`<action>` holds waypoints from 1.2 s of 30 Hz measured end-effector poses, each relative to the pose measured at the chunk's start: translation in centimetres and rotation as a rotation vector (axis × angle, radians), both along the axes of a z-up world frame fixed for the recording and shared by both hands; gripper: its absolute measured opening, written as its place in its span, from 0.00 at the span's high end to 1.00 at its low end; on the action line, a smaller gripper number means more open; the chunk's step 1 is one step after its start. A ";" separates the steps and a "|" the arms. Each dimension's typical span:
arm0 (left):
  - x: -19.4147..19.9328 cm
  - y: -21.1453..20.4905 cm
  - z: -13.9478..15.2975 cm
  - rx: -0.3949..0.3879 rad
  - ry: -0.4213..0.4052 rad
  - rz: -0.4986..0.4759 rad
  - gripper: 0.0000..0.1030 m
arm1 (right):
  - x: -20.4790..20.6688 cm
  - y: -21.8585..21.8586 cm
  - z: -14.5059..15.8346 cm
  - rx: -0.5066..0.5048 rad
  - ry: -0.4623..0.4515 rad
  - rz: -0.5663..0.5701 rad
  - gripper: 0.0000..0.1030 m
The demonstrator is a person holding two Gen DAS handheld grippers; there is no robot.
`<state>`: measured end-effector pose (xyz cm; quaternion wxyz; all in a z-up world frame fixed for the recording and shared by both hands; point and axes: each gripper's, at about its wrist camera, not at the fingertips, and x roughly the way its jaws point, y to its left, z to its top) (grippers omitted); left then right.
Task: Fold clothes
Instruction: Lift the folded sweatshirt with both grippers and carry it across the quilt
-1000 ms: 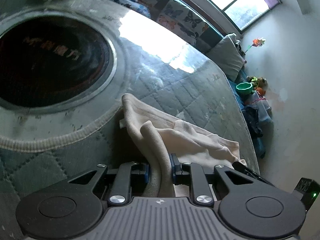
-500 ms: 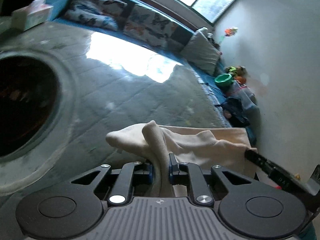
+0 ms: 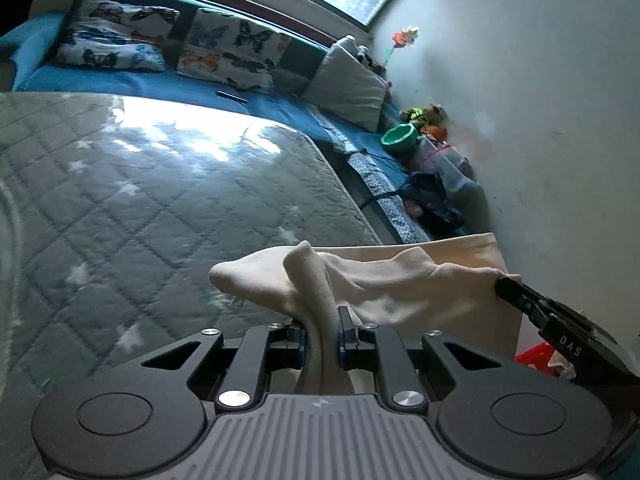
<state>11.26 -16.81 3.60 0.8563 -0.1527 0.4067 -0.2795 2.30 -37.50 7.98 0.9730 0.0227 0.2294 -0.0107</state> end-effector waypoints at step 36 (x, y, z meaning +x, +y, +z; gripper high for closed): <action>2.2 -2.9 -6.0 0.125 0.167 -0.033 0.80 | 2.6 -3.2 -8.8 -0.063 0.216 -0.121 0.79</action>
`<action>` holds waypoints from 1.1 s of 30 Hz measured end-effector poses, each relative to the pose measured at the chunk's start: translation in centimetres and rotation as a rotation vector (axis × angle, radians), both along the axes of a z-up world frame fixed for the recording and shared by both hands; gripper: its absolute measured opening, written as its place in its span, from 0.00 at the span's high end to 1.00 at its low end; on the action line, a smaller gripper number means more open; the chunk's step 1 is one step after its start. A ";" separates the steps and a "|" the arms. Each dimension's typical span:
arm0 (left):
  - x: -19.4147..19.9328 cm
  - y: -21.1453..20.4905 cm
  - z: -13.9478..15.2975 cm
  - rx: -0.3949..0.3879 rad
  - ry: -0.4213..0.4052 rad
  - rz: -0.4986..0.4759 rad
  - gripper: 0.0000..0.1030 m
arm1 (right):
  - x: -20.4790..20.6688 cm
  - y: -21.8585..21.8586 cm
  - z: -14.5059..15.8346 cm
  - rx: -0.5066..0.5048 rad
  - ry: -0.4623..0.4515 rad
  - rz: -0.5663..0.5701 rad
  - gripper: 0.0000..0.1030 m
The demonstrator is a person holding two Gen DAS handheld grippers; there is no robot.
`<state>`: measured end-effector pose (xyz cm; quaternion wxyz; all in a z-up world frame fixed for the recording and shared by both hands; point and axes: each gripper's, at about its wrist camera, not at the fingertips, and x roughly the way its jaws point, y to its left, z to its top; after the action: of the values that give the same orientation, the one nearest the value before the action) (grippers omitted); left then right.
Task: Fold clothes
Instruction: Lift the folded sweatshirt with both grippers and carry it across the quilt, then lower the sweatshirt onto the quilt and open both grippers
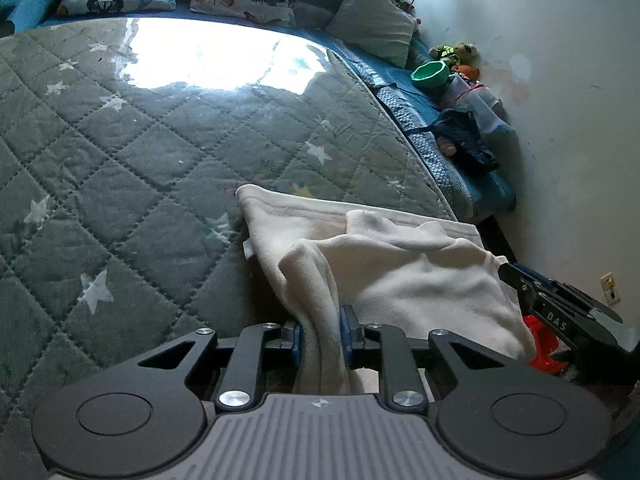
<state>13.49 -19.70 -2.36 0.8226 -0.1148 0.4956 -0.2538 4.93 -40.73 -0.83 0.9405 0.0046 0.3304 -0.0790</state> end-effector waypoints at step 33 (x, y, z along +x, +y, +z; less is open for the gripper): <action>-5.1 -0.2 0.3 0.159 -0.164 -0.046 0.34 | -4.8 8.9 -0.7 -0.010 -0.006 0.244 0.43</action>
<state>8.43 -19.94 -2.09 0.8609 -0.0168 0.4476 -0.2412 0.09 -31.84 -1.56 0.9442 -0.0404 0.3251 0.0345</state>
